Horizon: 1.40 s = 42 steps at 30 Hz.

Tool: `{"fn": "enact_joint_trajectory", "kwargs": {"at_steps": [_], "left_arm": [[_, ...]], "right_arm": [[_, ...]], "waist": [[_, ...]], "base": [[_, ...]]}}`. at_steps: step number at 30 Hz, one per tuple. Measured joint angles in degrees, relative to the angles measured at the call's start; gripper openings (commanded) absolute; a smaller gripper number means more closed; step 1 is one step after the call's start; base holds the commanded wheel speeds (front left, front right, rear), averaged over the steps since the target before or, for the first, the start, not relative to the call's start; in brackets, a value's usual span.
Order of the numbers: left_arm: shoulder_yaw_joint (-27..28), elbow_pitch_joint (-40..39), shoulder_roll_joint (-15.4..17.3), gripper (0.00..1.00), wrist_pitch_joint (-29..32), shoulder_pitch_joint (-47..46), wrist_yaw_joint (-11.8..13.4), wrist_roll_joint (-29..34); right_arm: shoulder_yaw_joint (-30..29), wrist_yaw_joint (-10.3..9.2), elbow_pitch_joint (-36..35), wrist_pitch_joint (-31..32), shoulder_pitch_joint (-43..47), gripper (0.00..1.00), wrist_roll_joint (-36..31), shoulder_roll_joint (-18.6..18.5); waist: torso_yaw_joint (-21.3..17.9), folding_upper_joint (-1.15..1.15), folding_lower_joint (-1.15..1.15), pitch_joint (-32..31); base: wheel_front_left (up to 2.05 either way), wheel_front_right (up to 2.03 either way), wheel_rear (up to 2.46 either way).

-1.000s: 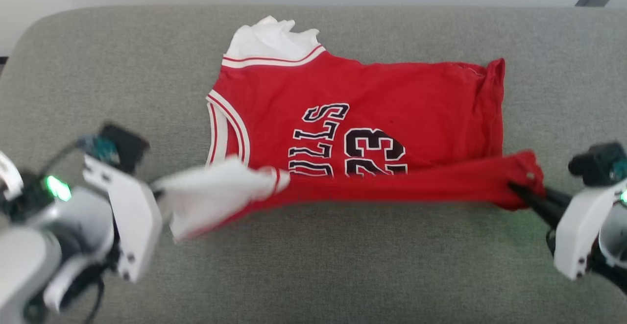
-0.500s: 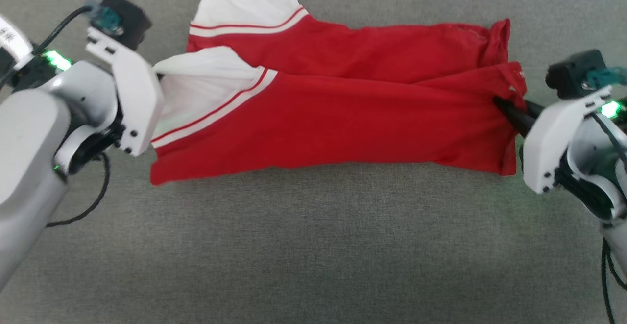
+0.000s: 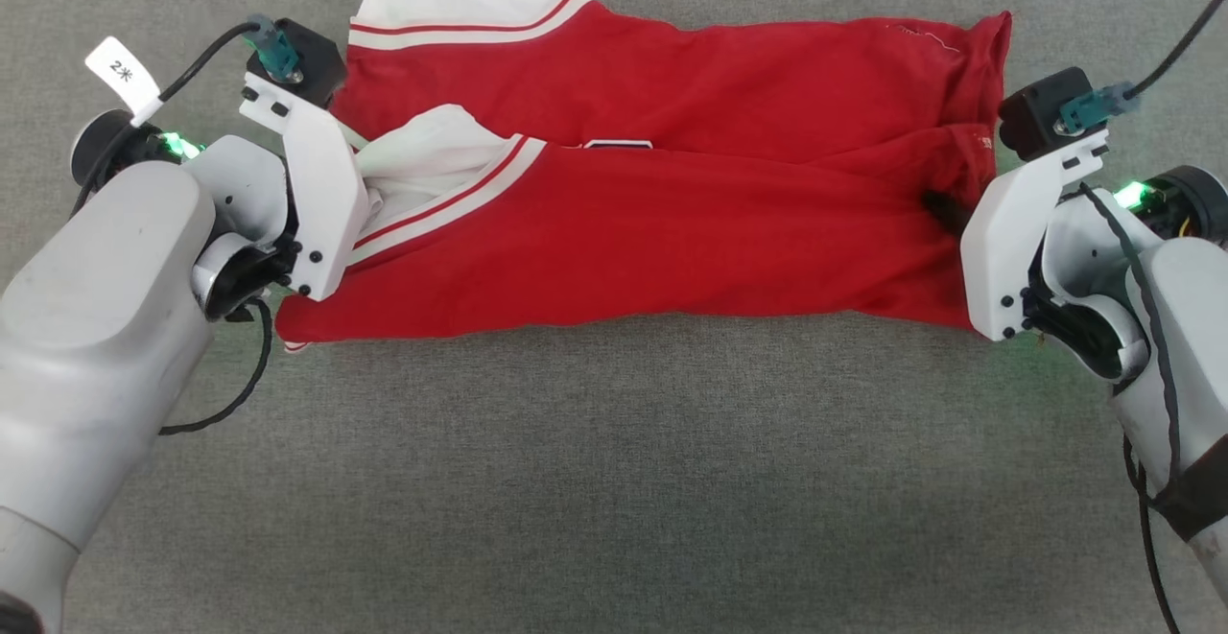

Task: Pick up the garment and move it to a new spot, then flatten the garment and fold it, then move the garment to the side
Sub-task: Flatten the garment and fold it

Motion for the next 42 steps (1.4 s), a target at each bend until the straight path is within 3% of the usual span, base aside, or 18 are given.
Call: {"fn": "enact_joint_trajectory", "kwargs": {"at_steps": [1, 2, 3, 4, 8, 14, 18, 25, 32, 38, 39, 40, 41, 42], "left_arm": [[-0.23, 0.60, -0.24, 0.48, 0.27, -0.36, -0.10, -0.36], [-0.44, 1.15, -0.42, 0.76, 0.67, -0.61, -0.15, -0.75], [-1.00, 1.37, -0.42, 0.96, 1.48, -0.91, -0.15, -0.92], [-1.43, 1.33, -0.36, 1.00, 2.02, -1.15, -0.15, -1.24], [-2.53, -0.77, 1.10, 1.00, 3.14, -1.82, -0.15, -2.67], [-2.53, -6.34, 5.26, 1.00, 5.25, -1.54, 0.12, -4.53], [-2.26, -13.23, 8.17, 1.00, 8.43, 1.17, 2.48, -6.15], [-2.25, -26.52, 12.87, 1.00, 13.74, 7.53, 9.14, -9.15], [-2.05, -28.28, 14.73, 1.00, 14.55, 12.39, 14.21, -11.43], [-1.45, -23.02, 13.58, 1.00, 11.99, 14.75, 14.75, -12.73], [-1.40, -22.26, 13.38, 0.81, 11.88, 14.87, 14.56, -12.88], [-1.32, -21.51, 13.07, 0.25, 11.52, 14.91, 14.29, -13.13], [-1.26, -20.81, 12.84, 0.00, 11.48, 14.92, 14.13, -13.34], [-1.24, -20.22, 12.57, 0.00, 11.31, 14.91, 13.81, -13.49]], "right_arm": [[0.25, 0.00, 0.26, 0.01, -0.22, 1.00, 0.05, -0.01], [0.44, 0.00, 0.34, -0.01, -0.31, 1.00, 0.14, -0.08], [0.48, 0.00, 0.29, -0.16, -0.31, 1.00, 0.36, -0.29], [0.51, 0.00, 0.10, -0.42, -0.27, 1.00, 0.67, -0.67], [-0.73, 0.01, -3.08, -1.72, 1.49, 1.00, 1.13, -2.14], [-8.29, 0.00, -9.61, -5.80, 7.63, 1.00, 0.10, -3.03], [-15.40, 0.00, -14.91, -9.71, 13.41, 1.00, -3.20, -1.22], [-26.58, -0.01, -23.30, -13.79, 22.90, 1.00, -9.68, 6.33], [-27.50, -0.01, -28.11, -10.79, 28.32, 1.00, -10.91, 11.45], [-26.38, -0.01, -29.18, -7.33, 30.93, 1.00, -10.00, 12.32], [-26.11, -0.01, -29.19, -6.54, 31.27, 1.00, -9.82, 12.35], [-25.80, -0.01, -29.19, -5.48, 31.60, 1.00, -9.40, 12.36], [-25.26, -0.01, -29.25, -4.69, 31.88, 1.00, -9.02, 12.14], [-25.12, -0.01, -29.25, -3.93, 31.93, 1.00, -8.68, 12.10]], "waist": [[0.03, 0.00, 0.00, -0.15], [0.09, 0.00, 0.00, -0.35], [0.19, 0.00, 0.00, -0.59], [0.29, 0.00, 0.00, -0.85], [0.80, 0.00, 0.00, -2.21], [1.48, 0.00, 0.00, -4.19], [1.73, 0.00, 0.00, -5.10], [1.14, 0.00, 0.00, -5.30], [-1.31, 0.00, 0.00, -4.27], [-3.21, 0.00, 0.00, -3.09], [-3.34, 0.00, 0.00, -3.01], [-3.41, 0.00, 0.00, -2.98], [-3.41, 0.00, 0.00, -3.00], [-3.37, 0.00, 0.00, -3.02]], "base": [[0.00, 0.00, 0.00], [0.00, 0.00, 0.00], [0.00, 0.00, 0.00], [0.00, 0.00, 0.00], [0.00, 0.00, 0.00], [0.00, 0.00, 0.00], [0.00, 0.00, 0.00], [0.00, 0.00, 0.00], [0.00, 0.00, 0.00], [0.00, 0.00, 0.00], [0.00, 0.00, 0.00], [0.00, 0.00, 0.00], [0.00, 0.00, 0.00], [0.00, 0.00, 0.00]]}}
